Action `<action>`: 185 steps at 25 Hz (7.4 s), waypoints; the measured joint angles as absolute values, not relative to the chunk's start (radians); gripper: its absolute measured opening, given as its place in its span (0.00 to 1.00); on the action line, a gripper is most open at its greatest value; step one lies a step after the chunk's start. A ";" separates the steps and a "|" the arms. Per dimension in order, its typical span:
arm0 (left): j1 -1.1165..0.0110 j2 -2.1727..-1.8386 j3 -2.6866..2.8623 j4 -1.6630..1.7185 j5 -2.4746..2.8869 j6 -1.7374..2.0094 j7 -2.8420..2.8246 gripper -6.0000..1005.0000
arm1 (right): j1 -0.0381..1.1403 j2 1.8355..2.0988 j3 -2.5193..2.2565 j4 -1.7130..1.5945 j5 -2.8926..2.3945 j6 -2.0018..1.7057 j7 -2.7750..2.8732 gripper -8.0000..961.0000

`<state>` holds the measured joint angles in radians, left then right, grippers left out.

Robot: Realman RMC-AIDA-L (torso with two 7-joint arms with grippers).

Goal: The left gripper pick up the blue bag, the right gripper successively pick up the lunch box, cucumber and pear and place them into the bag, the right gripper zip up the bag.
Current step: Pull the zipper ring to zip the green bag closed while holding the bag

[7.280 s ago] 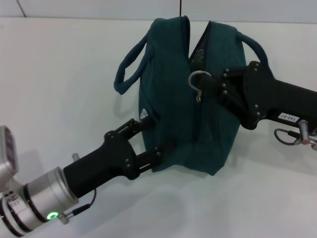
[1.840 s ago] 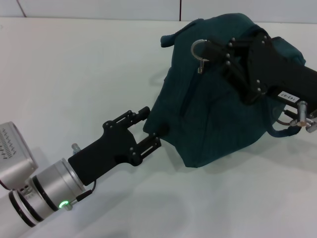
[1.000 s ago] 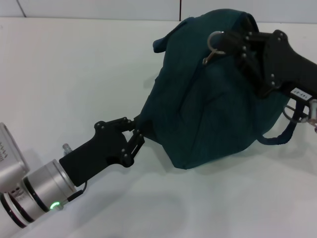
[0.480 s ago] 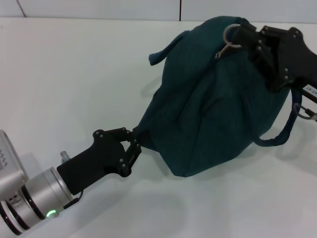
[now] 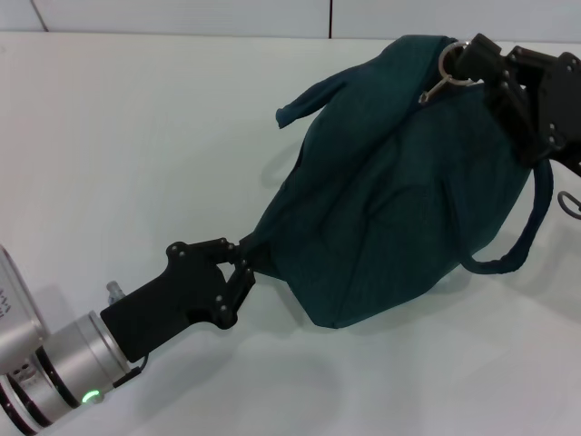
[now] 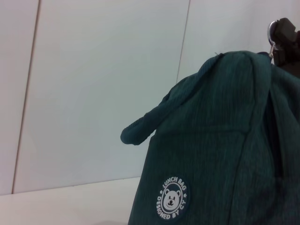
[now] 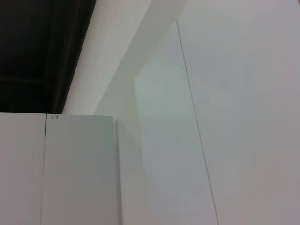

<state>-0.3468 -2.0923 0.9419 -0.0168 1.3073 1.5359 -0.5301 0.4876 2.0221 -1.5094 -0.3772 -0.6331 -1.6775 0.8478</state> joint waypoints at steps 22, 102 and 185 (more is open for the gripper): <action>-0.365 -2.090 0.908 0.036 1.281 1.648 -0.642 0.37 | 0.492 2.025 -1.572 -0.353 -0.643 -1.669 0.847 0.01; -0.372 -2.048 0.933 0.188 1.343 1.632 -0.679 0.07 | 0.394 2.014 -1.501 -0.223 -0.537 -1.769 0.832 0.01; -0.390 -2.013 0.865 0.321 1.395 1.752 -0.885 0.07 | 0.370 2.023 -1.618 -0.158 -0.440 -1.547 0.836 0.01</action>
<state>-0.3899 -2.0131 0.8655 0.3206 1.3950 1.7516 -0.8847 0.3701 2.0232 -1.6176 -0.1582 -0.4404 -1.5473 0.8358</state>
